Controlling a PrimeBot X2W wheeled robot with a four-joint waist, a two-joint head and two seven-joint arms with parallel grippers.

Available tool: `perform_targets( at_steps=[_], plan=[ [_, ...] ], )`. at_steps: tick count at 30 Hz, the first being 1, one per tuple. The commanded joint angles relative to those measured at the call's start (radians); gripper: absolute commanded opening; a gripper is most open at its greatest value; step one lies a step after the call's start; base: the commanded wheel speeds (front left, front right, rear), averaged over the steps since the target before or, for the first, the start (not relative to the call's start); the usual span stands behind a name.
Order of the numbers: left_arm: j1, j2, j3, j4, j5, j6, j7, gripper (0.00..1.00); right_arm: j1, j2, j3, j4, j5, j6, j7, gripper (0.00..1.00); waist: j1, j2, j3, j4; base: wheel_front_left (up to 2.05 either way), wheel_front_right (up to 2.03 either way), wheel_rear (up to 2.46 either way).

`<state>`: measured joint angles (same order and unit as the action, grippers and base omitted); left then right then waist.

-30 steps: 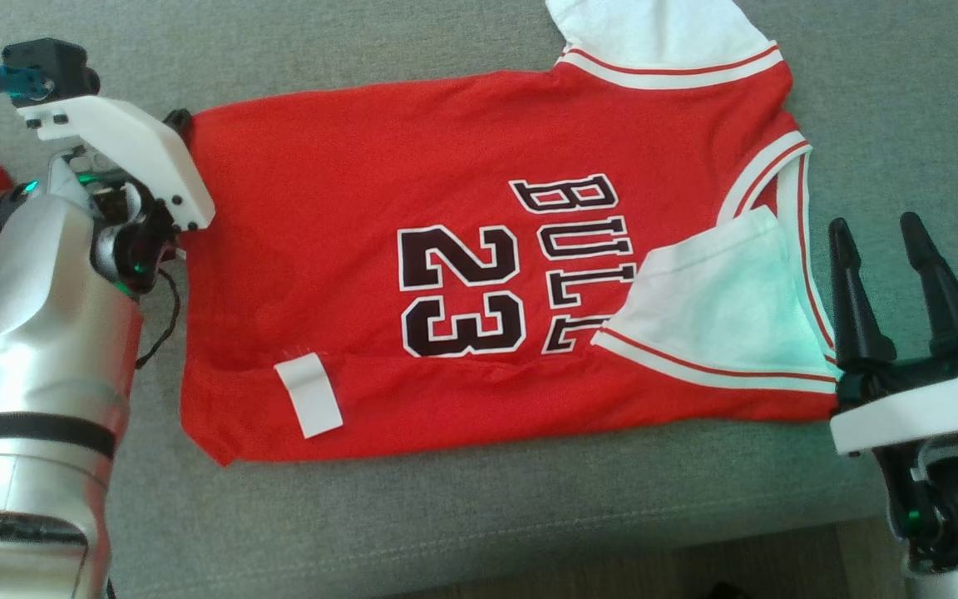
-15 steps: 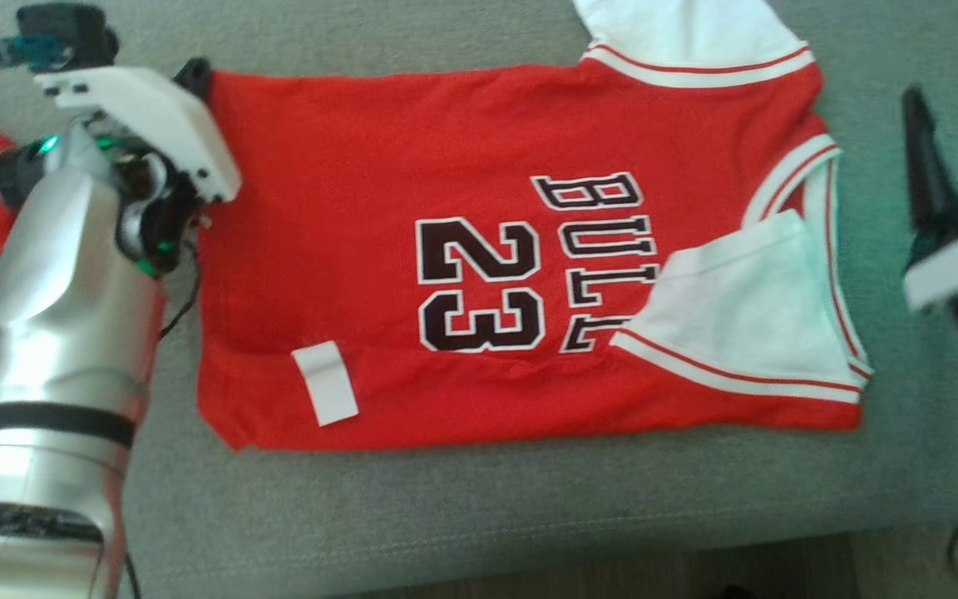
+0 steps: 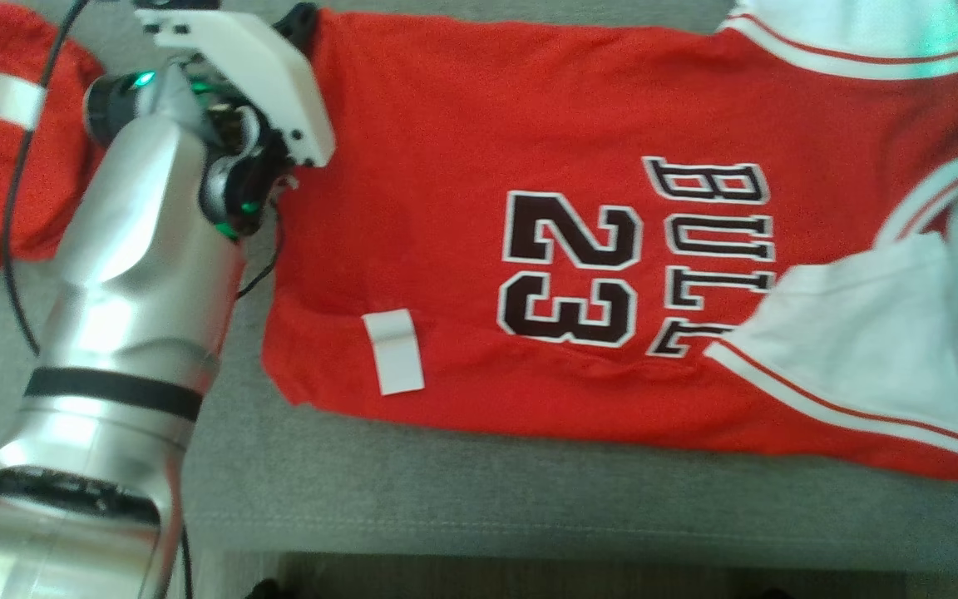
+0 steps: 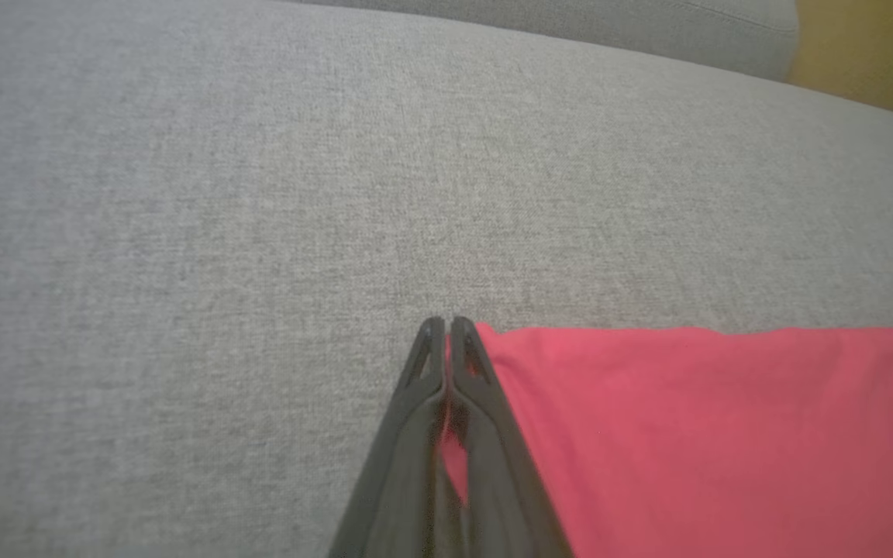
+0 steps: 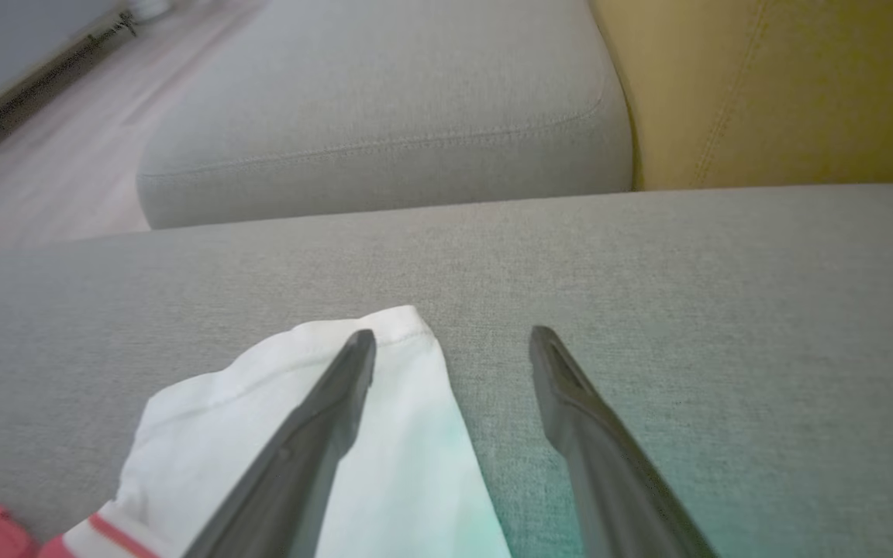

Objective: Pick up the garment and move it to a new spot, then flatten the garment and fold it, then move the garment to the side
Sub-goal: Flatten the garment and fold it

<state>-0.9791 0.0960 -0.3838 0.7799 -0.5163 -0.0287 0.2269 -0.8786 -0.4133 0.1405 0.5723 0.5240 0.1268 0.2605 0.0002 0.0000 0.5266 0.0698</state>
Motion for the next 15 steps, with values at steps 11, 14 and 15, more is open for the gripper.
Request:
perform_targets(
  at_steps=[11,14,15],
  plan=[
    [-0.083,-0.02,-0.034,-0.017,-0.002,-0.021,-0.028,0.0,-0.205,-0.065,0.174,0.206,0.027,0.004,0.06,1.0,-0.0002,0.0,0.056,0.08,0.0,0.0,0.0],
    [-0.086,-0.022,-0.038,-0.009,-0.006,-0.023,-0.033,0.0,-0.222,-0.069,0.206,0.222,0.039,0.004,0.064,1.0,-0.0002,0.0,0.059,0.083,0.0,0.0,0.0],
    [-0.088,-0.023,-0.039,-0.006,-0.007,-0.023,-0.036,0.0,-0.229,-0.072,0.22,0.231,0.045,0.004,0.068,1.0,-0.0002,0.0,0.059,0.084,0.0,0.0,0.0]
  ],
)
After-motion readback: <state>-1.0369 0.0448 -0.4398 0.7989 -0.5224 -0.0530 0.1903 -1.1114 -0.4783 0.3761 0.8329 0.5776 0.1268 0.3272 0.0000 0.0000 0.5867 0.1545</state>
